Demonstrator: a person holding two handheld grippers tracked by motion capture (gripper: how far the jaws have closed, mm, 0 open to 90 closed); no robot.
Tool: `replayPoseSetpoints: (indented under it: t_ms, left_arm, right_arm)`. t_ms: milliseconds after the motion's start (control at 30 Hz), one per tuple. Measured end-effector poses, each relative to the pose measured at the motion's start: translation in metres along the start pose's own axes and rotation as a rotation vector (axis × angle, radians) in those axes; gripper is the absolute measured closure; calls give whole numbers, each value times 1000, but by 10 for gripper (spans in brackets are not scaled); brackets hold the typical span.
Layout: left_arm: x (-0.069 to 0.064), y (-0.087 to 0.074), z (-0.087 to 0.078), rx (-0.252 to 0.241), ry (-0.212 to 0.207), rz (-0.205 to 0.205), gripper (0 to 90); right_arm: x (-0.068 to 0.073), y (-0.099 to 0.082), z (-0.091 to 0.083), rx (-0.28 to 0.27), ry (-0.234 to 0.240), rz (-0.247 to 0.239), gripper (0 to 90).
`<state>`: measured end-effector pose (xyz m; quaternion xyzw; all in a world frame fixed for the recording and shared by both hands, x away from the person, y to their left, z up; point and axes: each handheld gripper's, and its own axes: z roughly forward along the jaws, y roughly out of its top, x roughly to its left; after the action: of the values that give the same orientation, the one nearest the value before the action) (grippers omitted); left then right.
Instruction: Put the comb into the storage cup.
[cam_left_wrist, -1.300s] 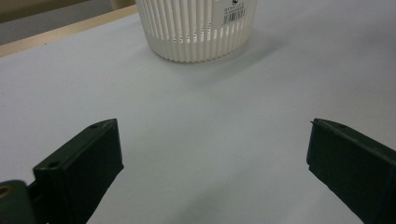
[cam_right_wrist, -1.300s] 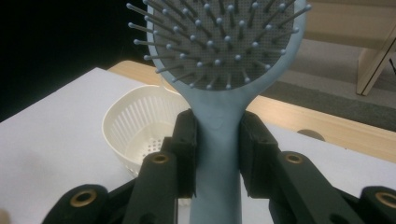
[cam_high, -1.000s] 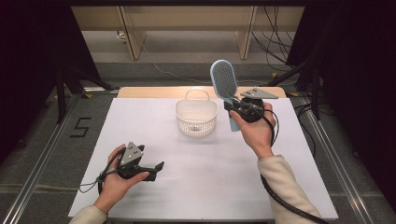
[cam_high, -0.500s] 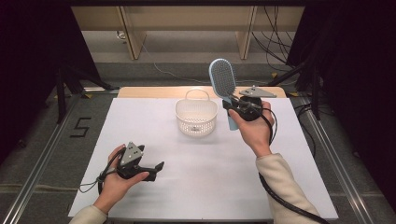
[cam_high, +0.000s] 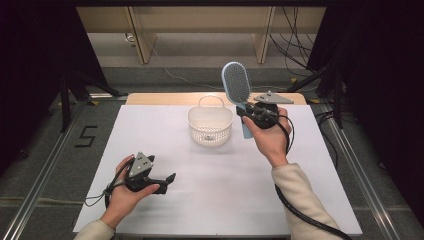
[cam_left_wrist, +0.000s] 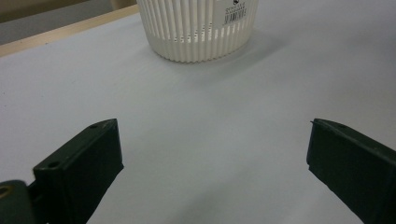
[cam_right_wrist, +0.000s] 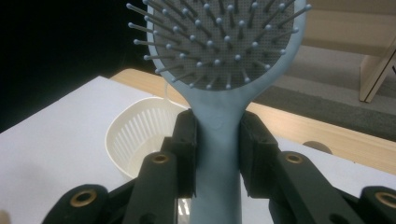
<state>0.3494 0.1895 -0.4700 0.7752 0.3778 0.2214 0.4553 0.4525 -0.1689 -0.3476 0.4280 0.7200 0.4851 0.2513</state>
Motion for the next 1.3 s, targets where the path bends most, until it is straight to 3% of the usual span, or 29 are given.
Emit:
replayPoseSetpoints:
  t_ms: [1300]
  left_arm:
    - [0,0,0,-2,-2,-1,28]
  right_arm:
    - [7,3,11,-21,7,-4,706]
